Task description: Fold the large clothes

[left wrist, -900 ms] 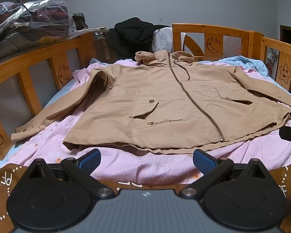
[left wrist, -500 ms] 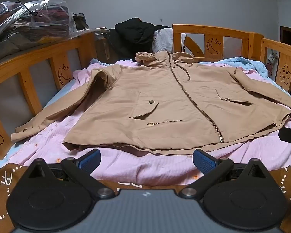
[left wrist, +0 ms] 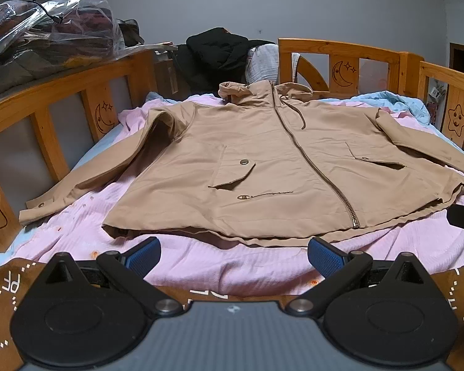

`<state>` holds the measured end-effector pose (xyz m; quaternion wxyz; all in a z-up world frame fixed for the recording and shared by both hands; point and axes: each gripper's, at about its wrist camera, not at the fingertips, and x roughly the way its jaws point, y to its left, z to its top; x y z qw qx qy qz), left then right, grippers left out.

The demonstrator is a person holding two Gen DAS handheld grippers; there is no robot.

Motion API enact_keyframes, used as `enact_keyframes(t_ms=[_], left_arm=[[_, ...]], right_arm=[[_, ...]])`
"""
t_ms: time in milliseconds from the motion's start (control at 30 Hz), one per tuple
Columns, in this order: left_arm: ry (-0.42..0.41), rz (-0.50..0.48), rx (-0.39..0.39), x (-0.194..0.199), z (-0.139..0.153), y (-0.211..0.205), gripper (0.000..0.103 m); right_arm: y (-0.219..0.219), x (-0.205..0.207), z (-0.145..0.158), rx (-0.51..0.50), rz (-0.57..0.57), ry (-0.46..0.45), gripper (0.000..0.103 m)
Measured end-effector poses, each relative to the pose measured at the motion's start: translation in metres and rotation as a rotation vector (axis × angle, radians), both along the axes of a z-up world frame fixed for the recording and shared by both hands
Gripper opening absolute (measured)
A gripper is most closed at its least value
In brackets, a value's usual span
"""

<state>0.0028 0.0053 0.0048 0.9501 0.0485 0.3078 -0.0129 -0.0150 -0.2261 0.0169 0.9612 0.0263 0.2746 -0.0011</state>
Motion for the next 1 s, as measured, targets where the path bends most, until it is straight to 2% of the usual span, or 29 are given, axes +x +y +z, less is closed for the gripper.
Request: enact_keyframes(t_ms=[1000], left_arm=[[-0.004,0.005,-0.007,-0.0024,-0.0001,-0.003,0.103]], right_arm=[[-0.0002,0.0004,-0.0004,0.002,-0.001,0.001,0.103]])
